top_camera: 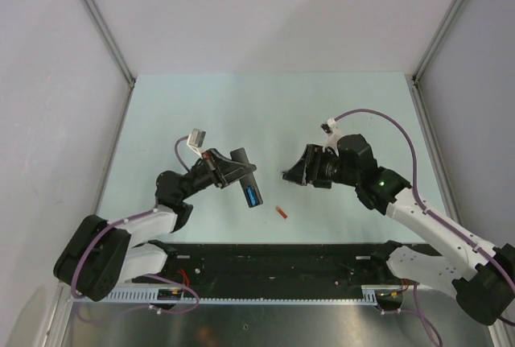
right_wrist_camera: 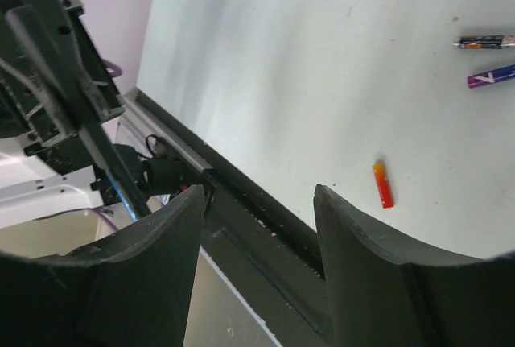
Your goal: Load the batteries into the remote control
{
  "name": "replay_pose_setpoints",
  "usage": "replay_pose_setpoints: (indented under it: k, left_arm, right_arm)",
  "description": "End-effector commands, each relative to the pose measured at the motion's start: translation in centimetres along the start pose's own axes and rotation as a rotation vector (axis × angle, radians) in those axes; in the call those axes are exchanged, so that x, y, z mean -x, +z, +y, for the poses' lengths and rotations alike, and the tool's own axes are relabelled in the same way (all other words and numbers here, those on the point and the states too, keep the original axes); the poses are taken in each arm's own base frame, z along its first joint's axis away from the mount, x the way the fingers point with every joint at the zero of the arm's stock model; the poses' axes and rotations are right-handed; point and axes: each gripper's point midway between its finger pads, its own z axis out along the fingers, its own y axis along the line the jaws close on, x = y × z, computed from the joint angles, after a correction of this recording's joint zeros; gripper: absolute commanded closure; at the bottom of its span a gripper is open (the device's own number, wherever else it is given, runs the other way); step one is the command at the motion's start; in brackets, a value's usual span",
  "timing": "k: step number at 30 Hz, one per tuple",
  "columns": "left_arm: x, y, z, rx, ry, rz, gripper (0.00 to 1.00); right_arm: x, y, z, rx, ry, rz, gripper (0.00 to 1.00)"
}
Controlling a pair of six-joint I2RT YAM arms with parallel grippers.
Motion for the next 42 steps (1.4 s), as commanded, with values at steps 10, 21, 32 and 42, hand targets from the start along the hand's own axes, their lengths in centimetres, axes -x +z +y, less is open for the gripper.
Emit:
replay_pose_setpoints:
  k: [10,21,32,42]
  left_arm:
    - [0.8,-0.9,-4.4,-0.177,0.214,-0.075,1.00]
    - [1.2,-2.0,3.0,0.118,-0.051,-0.119,1.00]
    - [-0.2,-4.3,2.5,0.118,-0.065,-0.130,1.00]
    - [-1.2,-5.1,3.0,0.132,-0.068,-0.112,1.00]
  right_arm:
    - [-0.8,1.4,-0.8,-0.061,-0.104,-0.002,0.39]
    - [-0.8,2.7,-9.4,-0.466,-0.225,0.009,0.41]
    - [-0.9,7.6,-14.5,-0.639,-0.328,0.079,0.43]
    - [0.4,9.3,-16.1,-0.742,-0.384,0.107,0.33]
